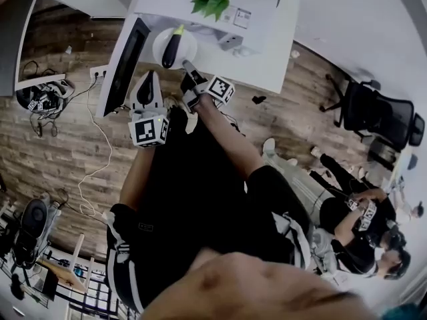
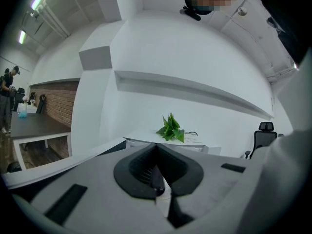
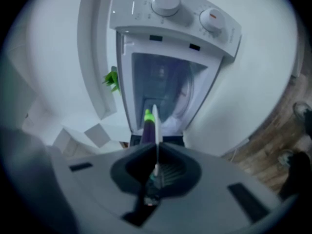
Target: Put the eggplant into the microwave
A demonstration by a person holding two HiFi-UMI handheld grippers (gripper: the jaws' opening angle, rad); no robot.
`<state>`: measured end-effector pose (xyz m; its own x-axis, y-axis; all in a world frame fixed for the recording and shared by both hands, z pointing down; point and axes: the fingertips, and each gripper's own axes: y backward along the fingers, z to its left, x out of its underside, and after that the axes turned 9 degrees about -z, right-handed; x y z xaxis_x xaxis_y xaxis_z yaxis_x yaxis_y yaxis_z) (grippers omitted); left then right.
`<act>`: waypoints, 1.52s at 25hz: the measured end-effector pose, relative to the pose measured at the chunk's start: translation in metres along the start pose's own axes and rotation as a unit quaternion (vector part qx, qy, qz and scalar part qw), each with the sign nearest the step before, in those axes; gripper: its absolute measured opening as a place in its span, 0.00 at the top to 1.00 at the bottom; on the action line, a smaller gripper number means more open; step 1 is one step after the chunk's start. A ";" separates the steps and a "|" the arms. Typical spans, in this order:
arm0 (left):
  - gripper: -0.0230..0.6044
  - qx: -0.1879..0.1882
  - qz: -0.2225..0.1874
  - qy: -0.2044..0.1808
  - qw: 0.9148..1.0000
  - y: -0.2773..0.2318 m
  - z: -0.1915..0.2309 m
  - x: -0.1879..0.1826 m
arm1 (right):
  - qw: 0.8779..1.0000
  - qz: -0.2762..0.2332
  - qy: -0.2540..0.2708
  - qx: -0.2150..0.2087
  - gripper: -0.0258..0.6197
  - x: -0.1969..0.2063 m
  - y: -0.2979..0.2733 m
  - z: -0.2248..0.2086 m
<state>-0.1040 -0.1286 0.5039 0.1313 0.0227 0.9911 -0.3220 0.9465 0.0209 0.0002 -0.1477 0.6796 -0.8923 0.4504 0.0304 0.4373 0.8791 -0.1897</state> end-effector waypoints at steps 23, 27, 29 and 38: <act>0.91 -0.014 -0.004 0.000 1.000 -0.023 -0.007 0.011 | 0.999 -0.038 -0.004 -0.003 0.90 -0.040 -0.071 -0.025; 0.91 -0.015 -0.002 0.001 1.000 -0.022 -0.006 0.013 | 0.999 -0.043 -0.007 -0.008 0.90 -0.043 -0.076 -0.027; 0.91 -0.016 -0.001 0.001 1.000 -0.020 -0.007 0.014 | 0.999 -0.044 -0.007 -0.017 0.90 -0.044 -0.080 -0.028; 0.91 -0.024 0.003 0.003 1.000 -0.016 -0.007 0.018 | 0.999 -0.051 -0.012 0.001 0.90 -0.053 -0.089 -0.040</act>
<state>-0.0897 -0.1409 0.5200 0.1351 0.0298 0.9904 -0.2766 0.9610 0.0088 0.0133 -0.2435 0.7341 -0.9344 0.3551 0.0270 0.3441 0.9198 -0.1884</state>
